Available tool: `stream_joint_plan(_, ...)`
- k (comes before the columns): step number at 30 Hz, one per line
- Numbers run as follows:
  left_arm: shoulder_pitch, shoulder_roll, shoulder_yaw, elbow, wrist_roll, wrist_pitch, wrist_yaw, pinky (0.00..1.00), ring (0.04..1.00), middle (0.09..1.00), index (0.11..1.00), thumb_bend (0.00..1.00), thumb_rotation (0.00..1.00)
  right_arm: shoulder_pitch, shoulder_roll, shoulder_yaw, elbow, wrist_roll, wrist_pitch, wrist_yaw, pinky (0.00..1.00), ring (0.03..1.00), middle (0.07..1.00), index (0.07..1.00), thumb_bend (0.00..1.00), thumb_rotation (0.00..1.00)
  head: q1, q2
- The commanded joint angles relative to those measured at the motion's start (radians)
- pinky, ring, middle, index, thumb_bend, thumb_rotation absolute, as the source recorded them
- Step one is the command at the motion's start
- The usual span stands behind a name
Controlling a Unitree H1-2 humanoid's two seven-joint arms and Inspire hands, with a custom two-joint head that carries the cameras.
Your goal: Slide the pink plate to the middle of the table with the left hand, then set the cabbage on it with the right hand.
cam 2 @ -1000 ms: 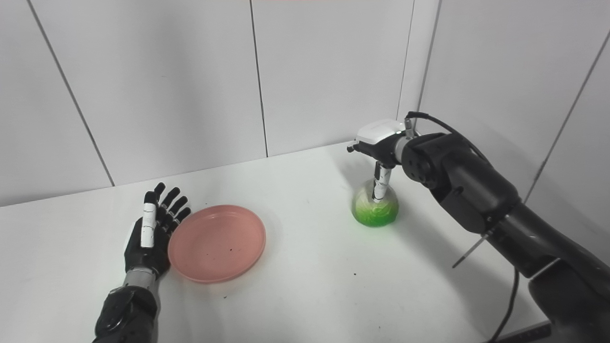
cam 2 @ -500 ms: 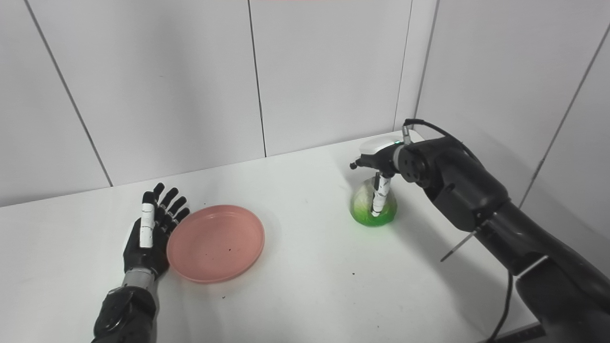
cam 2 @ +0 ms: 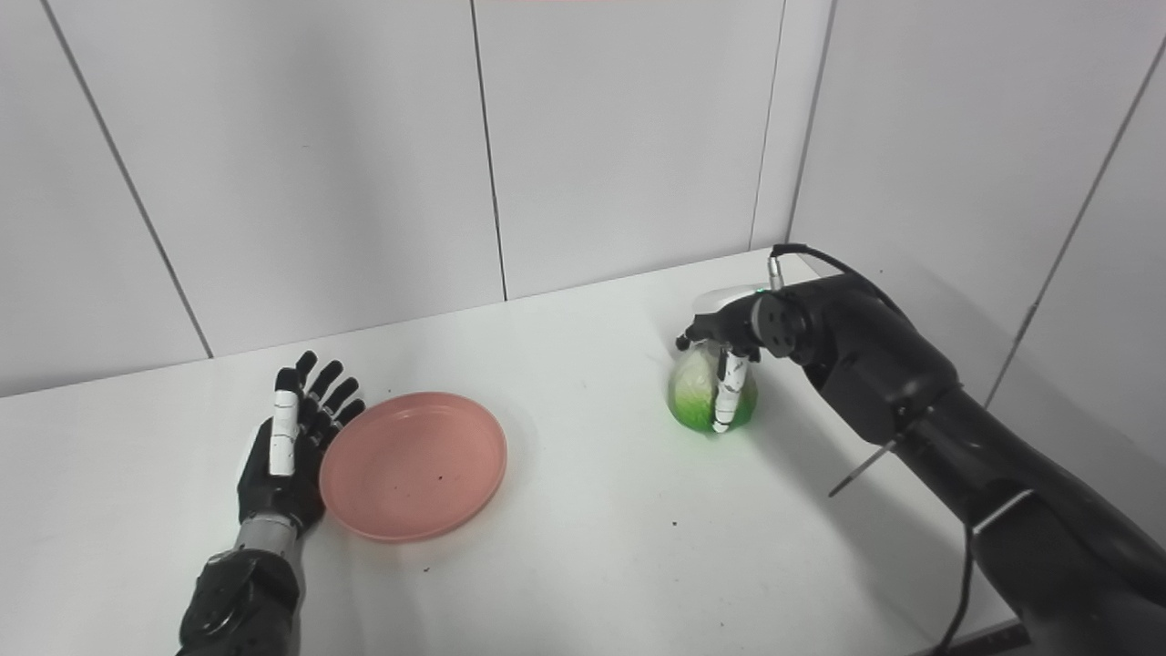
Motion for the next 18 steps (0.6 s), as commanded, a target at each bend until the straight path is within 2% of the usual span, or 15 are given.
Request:
stream_joint_plan(1, 0.048, -0.017, -0.003, 0.020, -0.005, 0.002, -0.009, 0.90, 0.915, 0.956, 0.983, 0.96, 0.80, -0.043, -0.012, -0.017, -0.027, -0.012, 0.018, -0.019, 0.67, 0.880, 0.931, 0.882, 1.00, 0.19, 0.001, 0.001)
stream_joint_plan(3, 0.051, -0.019, -0.003, 0.018, -0.005, 0.002, -0.009, 0.91, 0.916, 0.956, 0.987, 0.97, 0.80, -0.027, -0.008, -0.025, -0.031, -0.008, 0.015, -0.041, 0.69, 0.883, 0.928, 0.876, 1.00, 0.19, 0.001, -0.001)
stream_joint_plan(8, 0.053, -0.021, -0.001, 0.029, -0.004, -0.006, -0.007, 0.91, 0.919, 0.954, 0.988, 0.97, 0.81, 0.023, 0.009, -0.054, -0.010, 0.032, -0.026, -0.135, 0.66, 0.872, 0.926, 0.851, 1.00, 0.16, 0.018, -0.020)
stream_joint_plan(10, 0.046, -0.021, 0.006, 0.036, -0.012, 0.000, -0.008, 0.90, 0.920, 0.953, 0.987, 0.97, 0.80, 0.032, 0.013, -0.054, 0.000, 0.037, -0.038, -0.160, 0.60, 0.841, 0.934, 0.847, 1.00, 0.16, 0.018, -0.022)
stream_joint_plan(12, 0.035, -0.019, 0.013, 0.051, -0.020, 0.001, -0.015, 0.91, 0.918, 0.959, 0.998, 0.96, 0.80, 0.038, 0.017, -0.049, 0.015, 0.039, -0.055, -0.184, 0.52, 0.760, 0.925, 0.833, 1.00, 0.17, 0.022, -0.029)
stream_joint_plan(15, 0.026, -0.018, 0.015, 0.058, -0.017, -0.006, -0.010, 0.90, 0.915, 0.960, 1.000, 0.96, 0.81, 0.045, 0.022, -0.042, 0.027, 0.038, -0.079, -0.215, 0.50, 0.736, 0.914, 0.826, 1.00, 0.16, 0.028, -0.039)
stream_joint_plan(17, 0.026, -0.019, 0.014, 0.050, -0.013, -0.007, 0.000, 0.90, 0.911, 0.951, 0.989, 0.97, 0.81, 0.050, 0.023, -0.041, 0.038, 0.042, -0.109, -0.241, 0.55, 0.748, 0.888, 0.805, 0.98, 0.12, 0.032, -0.040)
stream_joint_plan(18, 0.026, -0.019, 0.013, 0.047, -0.010, -0.008, 0.004, 0.88, 0.910, 0.946, 0.987, 0.97, 0.81, 0.051, 0.023, -0.041, 0.044, 0.046, -0.124, -0.253, 0.56, 0.698, 0.798, 0.781, 0.93, 0.09, 0.032, -0.040)
